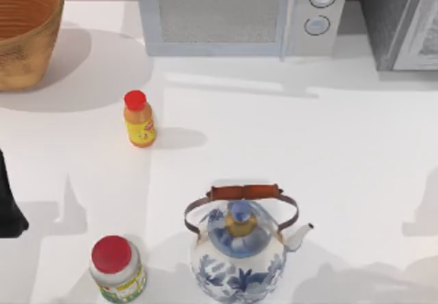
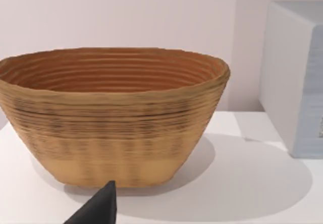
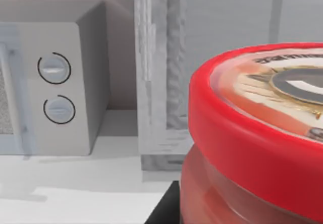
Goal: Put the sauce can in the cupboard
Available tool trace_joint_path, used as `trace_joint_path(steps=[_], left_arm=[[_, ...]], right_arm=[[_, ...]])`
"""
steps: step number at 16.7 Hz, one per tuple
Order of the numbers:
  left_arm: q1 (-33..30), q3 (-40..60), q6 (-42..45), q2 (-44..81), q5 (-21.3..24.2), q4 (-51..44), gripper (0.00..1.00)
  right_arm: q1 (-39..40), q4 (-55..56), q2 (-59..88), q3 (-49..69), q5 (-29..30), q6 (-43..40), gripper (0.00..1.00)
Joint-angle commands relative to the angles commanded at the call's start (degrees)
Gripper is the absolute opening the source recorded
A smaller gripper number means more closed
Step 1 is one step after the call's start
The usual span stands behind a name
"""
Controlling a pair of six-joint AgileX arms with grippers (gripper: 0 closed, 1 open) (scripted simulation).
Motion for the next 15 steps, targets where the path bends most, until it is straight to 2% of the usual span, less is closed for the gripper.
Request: trace_joint_path(steps=[4,7,11,15], left_arm=[[0.0,0.0,0.0,0.0,0.0,0.0,1.0],[0.0,0.0,0.0,0.0,0.0,0.0,1.0],[0.0,0.0,0.0,0.0,0.0,0.0,1.0],[0.0,0.0,0.0,0.0,0.0,0.0,1.0]], right_arm=[[0.33,-0.11,0.78,0.64,-0.1,0.15,0.0],[1.4,-1.86,5.51,6.09,0.23,0.26,0.0],[3.2,-6.48,17.58,21.57,1.94,0.43,0.0],[5.08,-12.61,33.37,43.38,4.61,0.6,0.0]])
